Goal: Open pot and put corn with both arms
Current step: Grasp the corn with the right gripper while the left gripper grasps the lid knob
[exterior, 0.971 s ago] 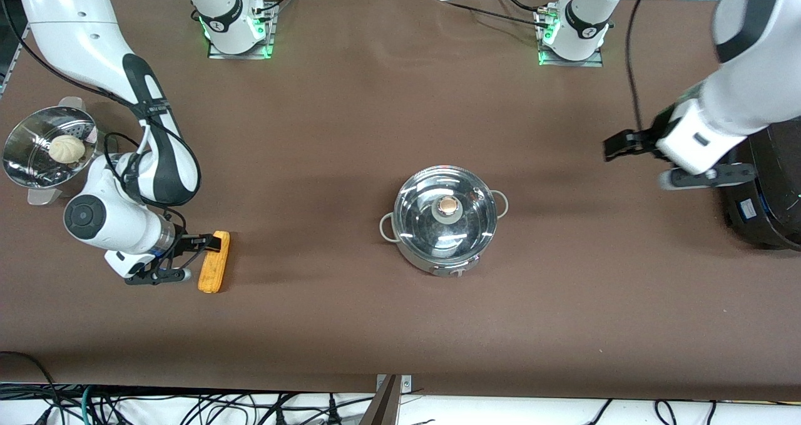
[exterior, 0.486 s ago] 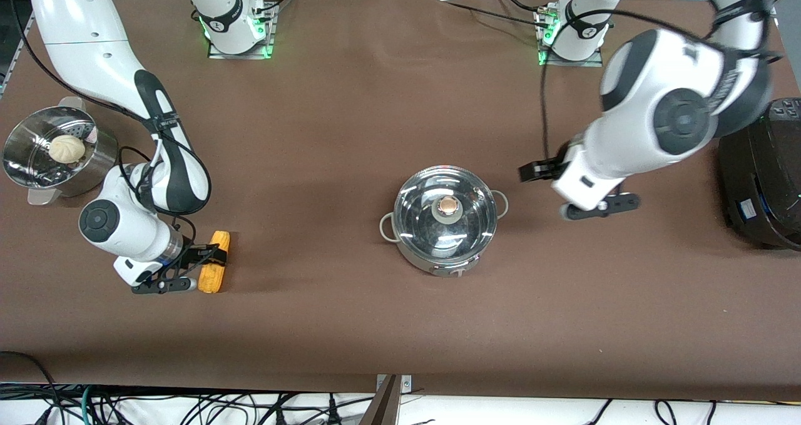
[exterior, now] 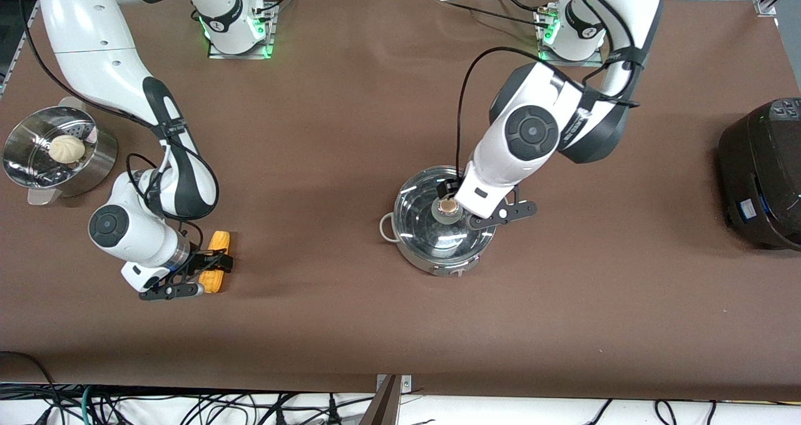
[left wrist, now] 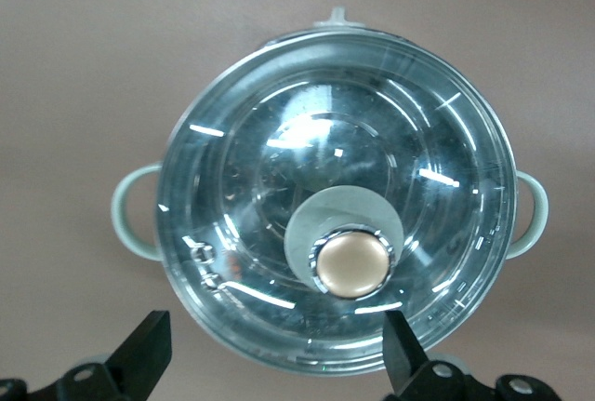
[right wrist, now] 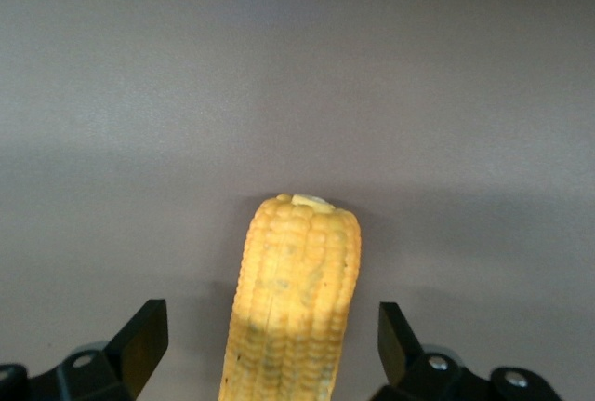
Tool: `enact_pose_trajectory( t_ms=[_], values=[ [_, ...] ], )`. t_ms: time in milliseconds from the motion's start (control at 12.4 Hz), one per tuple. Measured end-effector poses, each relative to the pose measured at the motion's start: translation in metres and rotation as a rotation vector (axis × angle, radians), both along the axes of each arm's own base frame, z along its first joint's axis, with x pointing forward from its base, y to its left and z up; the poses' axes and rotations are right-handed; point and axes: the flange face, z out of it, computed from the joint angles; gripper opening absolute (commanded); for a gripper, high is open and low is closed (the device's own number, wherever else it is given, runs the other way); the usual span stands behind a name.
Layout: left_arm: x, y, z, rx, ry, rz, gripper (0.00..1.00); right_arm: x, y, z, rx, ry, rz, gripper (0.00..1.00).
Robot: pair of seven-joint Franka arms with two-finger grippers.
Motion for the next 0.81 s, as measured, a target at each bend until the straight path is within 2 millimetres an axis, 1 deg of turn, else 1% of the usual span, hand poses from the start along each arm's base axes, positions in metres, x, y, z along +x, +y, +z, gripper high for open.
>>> enact_pose_trajectory(
  t_ms=[81,162,243,324,405,728,809],
  values=[
    [0.0,-0.006,-0.007,0.0,-0.001,-0.001,1.0,0.0,0.0,-0.004,0.007,0.004,-0.006,0.87],
    [0.0,-0.012,-0.012,-0.003,-0.009,0.005,1.0,-0.001,0.0,-0.009,0.016,0.009,-0.015,0.44],
    [0.0,-0.016,-0.016,-0.007,-0.018,0.008,1.0,-0.001,0.0,-0.011,0.025,0.012,-0.023,0.23],
    [0.001,-0.017,-0.02,-0.008,-0.02,0.009,1.0,-0.001,0.0,-0.012,0.029,0.012,-0.026,0.15],
    [0.001,-0.019,-0.023,-0.007,-0.019,0.008,1.0,0.0,0.0,-0.011,0.03,0.011,-0.027,0.13],
    [0.002,-0.027,-0.038,-0.013,-0.03,0.004,0.99,0.001,0.0,-0.007,0.03,0.02,-0.026,0.14],
    [0.004,-0.028,-0.042,-0.014,-0.033,0.006,0.99,0.001,0.001,-0.003,0.029,0.036,-0.025,0.14]
  ],
)
